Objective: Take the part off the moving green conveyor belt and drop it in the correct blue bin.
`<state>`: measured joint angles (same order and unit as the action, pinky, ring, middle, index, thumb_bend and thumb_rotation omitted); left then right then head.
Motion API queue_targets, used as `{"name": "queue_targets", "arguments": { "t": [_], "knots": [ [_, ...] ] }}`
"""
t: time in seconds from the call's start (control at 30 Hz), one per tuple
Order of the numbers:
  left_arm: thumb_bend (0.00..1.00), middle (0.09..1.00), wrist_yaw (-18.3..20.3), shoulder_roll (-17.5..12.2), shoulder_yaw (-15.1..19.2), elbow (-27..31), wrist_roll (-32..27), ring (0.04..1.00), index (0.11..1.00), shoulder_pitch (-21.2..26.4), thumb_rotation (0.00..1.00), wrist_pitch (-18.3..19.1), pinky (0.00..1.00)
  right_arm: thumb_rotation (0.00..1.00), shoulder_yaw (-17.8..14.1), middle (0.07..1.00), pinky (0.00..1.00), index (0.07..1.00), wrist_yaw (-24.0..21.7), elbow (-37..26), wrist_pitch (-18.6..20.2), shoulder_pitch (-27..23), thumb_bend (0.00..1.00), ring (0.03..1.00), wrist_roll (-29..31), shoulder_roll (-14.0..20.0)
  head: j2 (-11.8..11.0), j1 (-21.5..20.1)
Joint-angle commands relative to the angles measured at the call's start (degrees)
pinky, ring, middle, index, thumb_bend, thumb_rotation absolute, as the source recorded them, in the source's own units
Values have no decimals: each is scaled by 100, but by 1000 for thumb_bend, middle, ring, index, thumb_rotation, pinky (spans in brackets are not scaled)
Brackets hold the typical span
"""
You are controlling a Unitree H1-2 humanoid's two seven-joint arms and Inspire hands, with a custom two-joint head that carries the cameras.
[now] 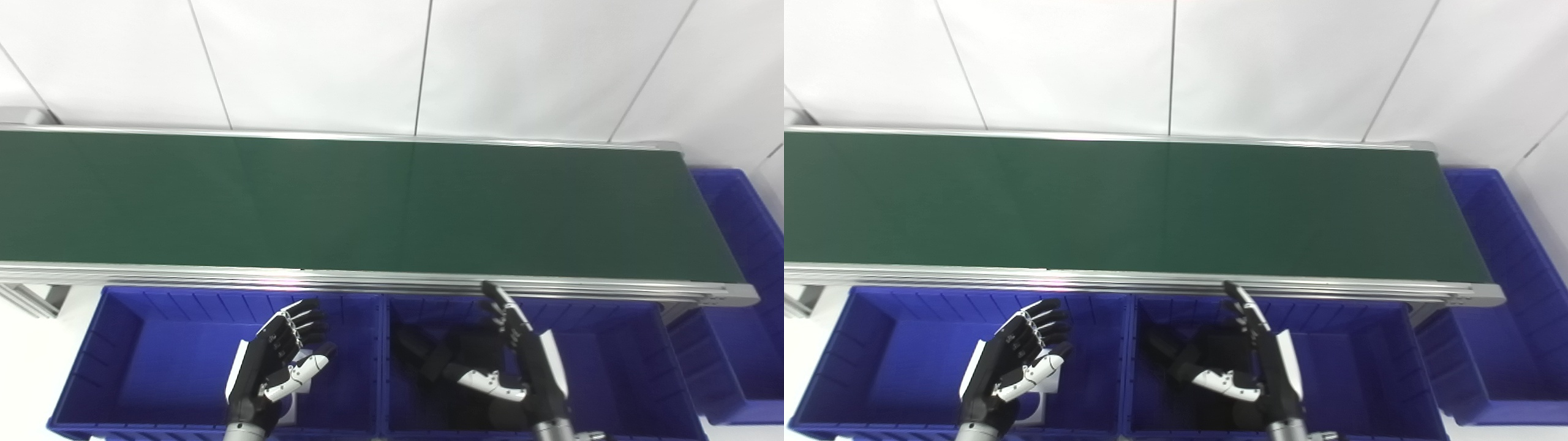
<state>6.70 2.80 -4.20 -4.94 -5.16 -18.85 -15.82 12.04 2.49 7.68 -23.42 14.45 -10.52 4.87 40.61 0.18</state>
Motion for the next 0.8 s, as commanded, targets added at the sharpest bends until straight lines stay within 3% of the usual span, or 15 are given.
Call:
{"name": "queue_targets", "arguments": {
  "t": [0.0, 0.3, 0.63, 0.77],
  "knots": [
    [591, 694, -75, 29, 49, 102, 34, 676, 726, 104, 0, -286, 678, 299, 165, 842, 686, 851, 20, -3, -348, -209, 708, 794, -99, -29, -39, 15],
    [583, 719, -131, -28, 58, 115, 124, 754, 738, 40, 0, -489, 802, 340, 564, 845, 669, 865, 168, 204, -348, -354, 720, 784, -144, 29, -40, -21],
    [599, 754, -135, -99, 80, -72, 198, 814, 763, 82, 0, -690, 900, 198, 347, 831, 665, 850, 356, 430, -346, -267, 681, 772, -66, -136, -43, -192],
    [619, 776, -120, -116, 48, -109, 236, 817, 753, 100, 0, -740, 911, 213, 268, 833, 678, 858, 461, 508, -348, -258, 685, 769, -140, -187, -54, -221]
  ]
}}
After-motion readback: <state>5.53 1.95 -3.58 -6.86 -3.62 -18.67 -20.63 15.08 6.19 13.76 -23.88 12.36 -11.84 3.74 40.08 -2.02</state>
